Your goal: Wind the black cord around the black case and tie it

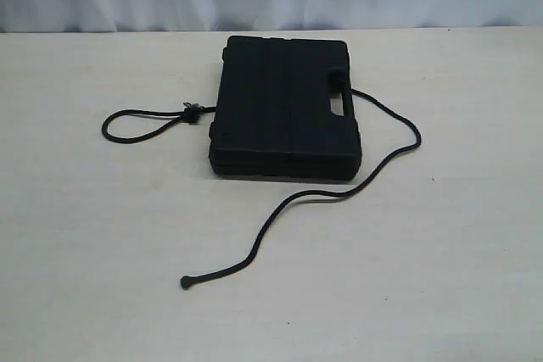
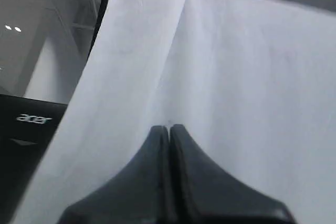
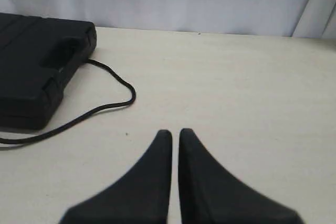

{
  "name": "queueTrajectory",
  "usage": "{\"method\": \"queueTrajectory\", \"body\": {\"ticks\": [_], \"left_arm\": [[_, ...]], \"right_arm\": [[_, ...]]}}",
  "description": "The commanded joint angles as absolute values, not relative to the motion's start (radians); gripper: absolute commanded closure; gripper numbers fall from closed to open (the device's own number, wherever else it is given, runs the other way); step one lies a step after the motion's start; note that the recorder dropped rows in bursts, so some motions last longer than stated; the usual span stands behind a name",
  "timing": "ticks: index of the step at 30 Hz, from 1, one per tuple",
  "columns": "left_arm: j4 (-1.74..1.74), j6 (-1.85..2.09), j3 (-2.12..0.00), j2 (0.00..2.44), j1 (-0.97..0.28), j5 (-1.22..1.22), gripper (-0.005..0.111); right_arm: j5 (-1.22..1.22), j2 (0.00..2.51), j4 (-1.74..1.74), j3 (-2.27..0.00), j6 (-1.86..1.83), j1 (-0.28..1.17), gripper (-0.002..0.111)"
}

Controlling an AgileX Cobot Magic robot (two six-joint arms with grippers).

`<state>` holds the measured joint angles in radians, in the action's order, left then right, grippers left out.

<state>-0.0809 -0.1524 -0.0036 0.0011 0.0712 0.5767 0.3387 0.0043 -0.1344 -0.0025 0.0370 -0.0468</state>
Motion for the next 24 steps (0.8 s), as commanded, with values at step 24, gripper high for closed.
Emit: {"method": "queueTrajectory", "body": {"ticks": [24], "left_arm": [[0.045,-0.52,-0.653,0.524,0.073,-0.172,0.107]], "right_arm": [[-0.301,0.189,-0.097,-0.232,0.774,-0.053,0.104]]}}
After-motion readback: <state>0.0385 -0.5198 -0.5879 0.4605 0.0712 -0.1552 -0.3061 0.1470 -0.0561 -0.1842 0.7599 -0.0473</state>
